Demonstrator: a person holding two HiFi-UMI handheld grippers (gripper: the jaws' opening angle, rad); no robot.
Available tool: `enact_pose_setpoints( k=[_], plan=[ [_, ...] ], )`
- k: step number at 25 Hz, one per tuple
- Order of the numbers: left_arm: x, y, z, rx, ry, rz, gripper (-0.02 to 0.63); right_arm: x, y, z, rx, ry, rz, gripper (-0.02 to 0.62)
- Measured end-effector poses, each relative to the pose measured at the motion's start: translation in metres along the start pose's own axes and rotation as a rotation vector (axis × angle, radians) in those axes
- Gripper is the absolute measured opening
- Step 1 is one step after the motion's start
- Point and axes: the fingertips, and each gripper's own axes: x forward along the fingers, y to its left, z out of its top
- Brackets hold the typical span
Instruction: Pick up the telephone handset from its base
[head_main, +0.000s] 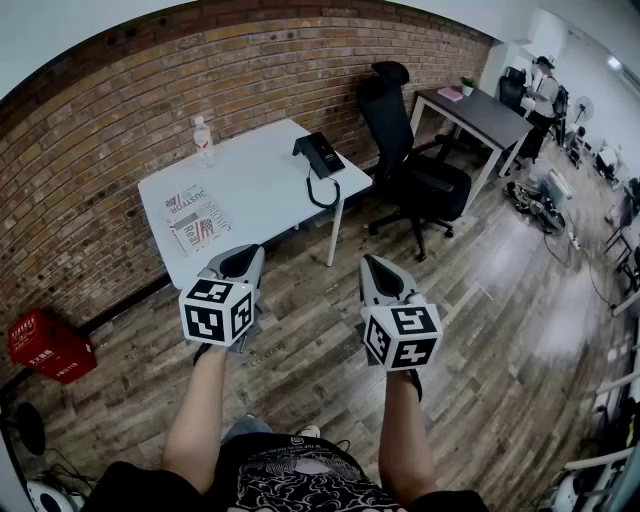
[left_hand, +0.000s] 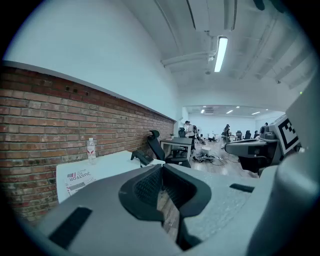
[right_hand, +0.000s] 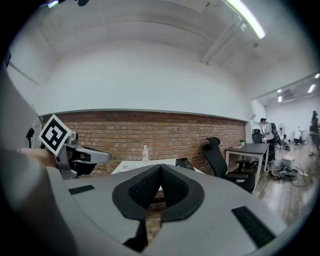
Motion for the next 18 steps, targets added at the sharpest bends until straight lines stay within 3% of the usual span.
enact_pose_setpoints(
  k=[18],
  plan=[
    [0.049, -0.008, 0.0, 0.0, 0.009, -0.048, 0.014, 0.03, -0.028, -0.007, 0.013, 0.015, 0.001, 0.0]
  ],
)
